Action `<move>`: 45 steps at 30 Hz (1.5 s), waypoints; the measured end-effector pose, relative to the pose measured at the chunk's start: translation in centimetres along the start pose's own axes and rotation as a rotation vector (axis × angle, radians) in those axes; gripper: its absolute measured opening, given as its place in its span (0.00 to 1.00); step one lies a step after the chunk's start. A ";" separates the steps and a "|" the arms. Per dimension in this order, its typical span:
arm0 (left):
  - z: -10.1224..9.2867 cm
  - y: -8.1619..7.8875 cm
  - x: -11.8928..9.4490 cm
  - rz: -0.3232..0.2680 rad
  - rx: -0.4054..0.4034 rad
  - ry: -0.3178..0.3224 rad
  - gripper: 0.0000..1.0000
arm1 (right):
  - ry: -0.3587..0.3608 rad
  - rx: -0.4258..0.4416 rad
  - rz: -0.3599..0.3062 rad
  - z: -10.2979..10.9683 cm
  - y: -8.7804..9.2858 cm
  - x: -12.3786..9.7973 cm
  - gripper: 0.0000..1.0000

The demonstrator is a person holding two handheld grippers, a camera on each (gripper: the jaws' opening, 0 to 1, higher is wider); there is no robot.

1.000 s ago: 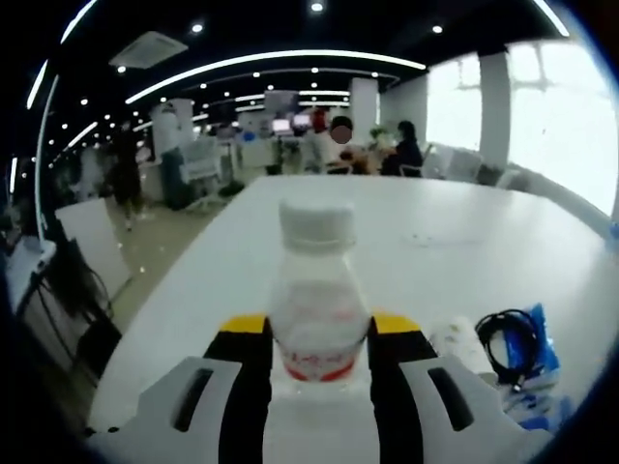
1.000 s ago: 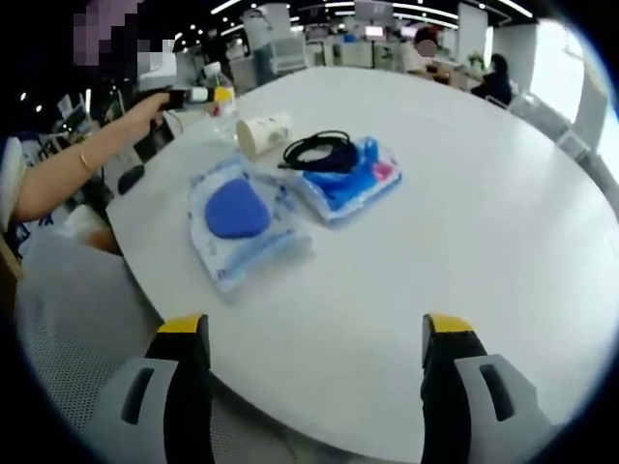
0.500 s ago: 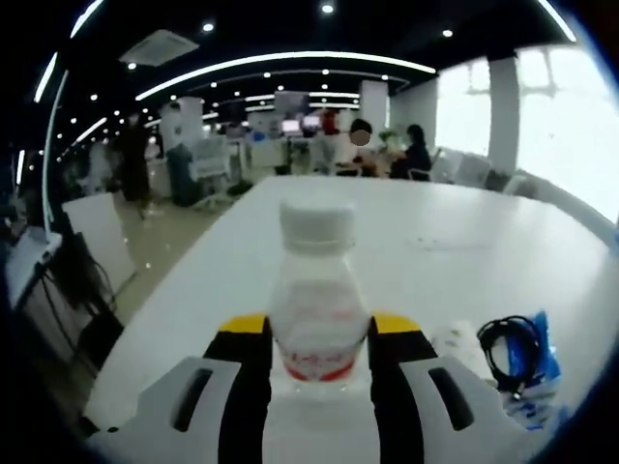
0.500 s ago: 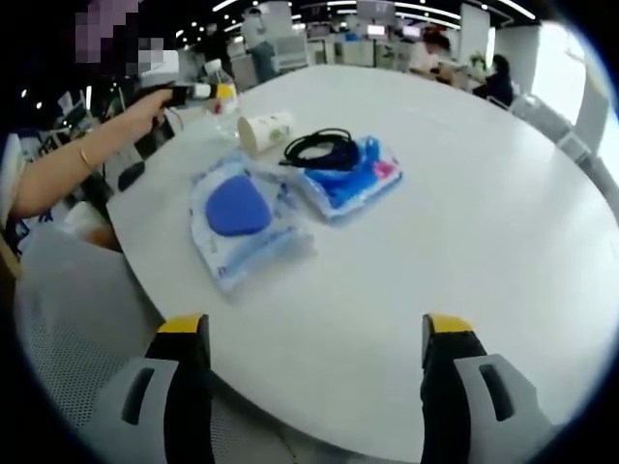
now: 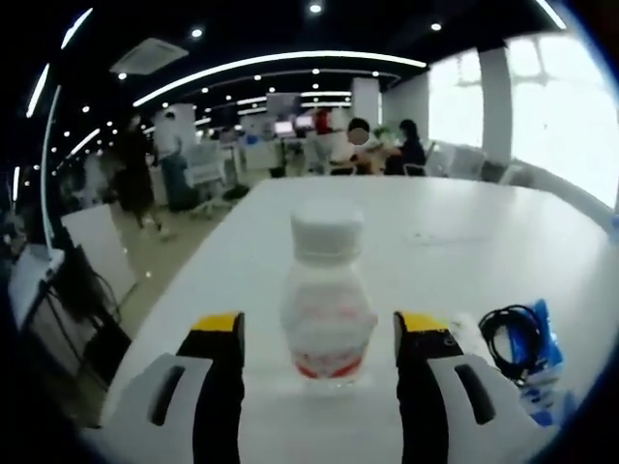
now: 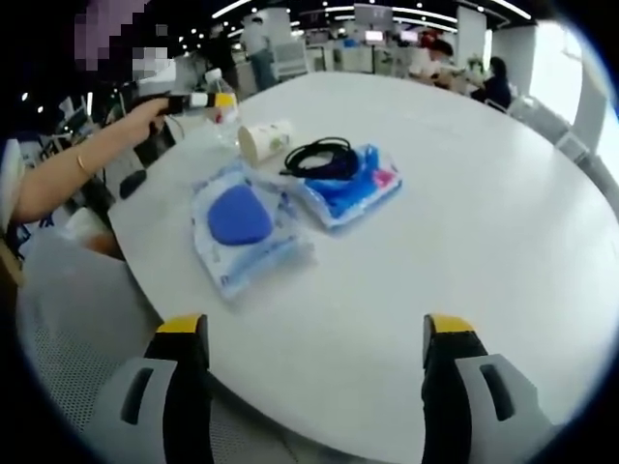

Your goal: Arrange the tabletop items into an orderly group along one side of the table until the central work area is clear of visible clutter.

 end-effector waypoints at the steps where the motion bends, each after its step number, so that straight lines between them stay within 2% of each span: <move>1: -0.2 -0.1 -0.2 -0.003 0.016 0.022 0.65 | 0.000 0.000 -0.004 0.0 -0.1 0.0 0.91; 5: -0.6 -0.4 -0.8 -0.017 0.051 0.081 0.72 | -0.001 0.002 -0.012 0.0 -0.3 0.0 0.91; 9: -0.8 -0.7 -1.4 -0.024 0.059 0.130 0.85 | -0.008 0.001 -0.017 0.2 -0.4 0.0 0.91; 10: -1.1 -1.0 -1.5 -0.054 0.055 0.152 0.87 | -0.009 0.000 -0.016 0.2 -0.4 0.0 0.91; 17: -1.8 -0.9 -2.6 -0.066 0.091 0.209 0.99 | -0.016 -0.001 -0.018 0.4 -0.4 0.0 0.91; 22: -2.3 -0.5 -3.3 -0.058 0.139 0.242 0.99 | -0.016 0.000 -0.025 0.4 -0.5 -0.1 0.91; 27: -3.4 -0.3 -4.2 -0.059 0.156 0.312 1.00 | -0.020 0.010 -0.056 0.5 -1.1 -0.2 0.91; 32: -4.0 -0.1 -5.0 -0.051 0.167 0.347 0.99 | -0.023 0.004 -0.052 0.6 -1.0 -0.1 0.91; 38: -4.0 0.3 -5.4 -0.044 0.177 0.348 0.99 | -0.025 0.008 -0.053 0.6 -1.0 -0.1 0.90; 45: -4.4 0.5 -5.8 -0.056 0.234 0.351 0.89 | -0.026 0.005 -0.047 0.6 -1.0 0.0 0.90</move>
Point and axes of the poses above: the point that each gripper's makers call its tool centre point, and the gripper's own axes: x roughly forward along the fingers, z roughly to its left, y roughly out of its underside, the point moved 2 cm from there along -x, roughly backward along the fingers, and after that the axes turned 6 degrees about -z, right-handed, at the moved point
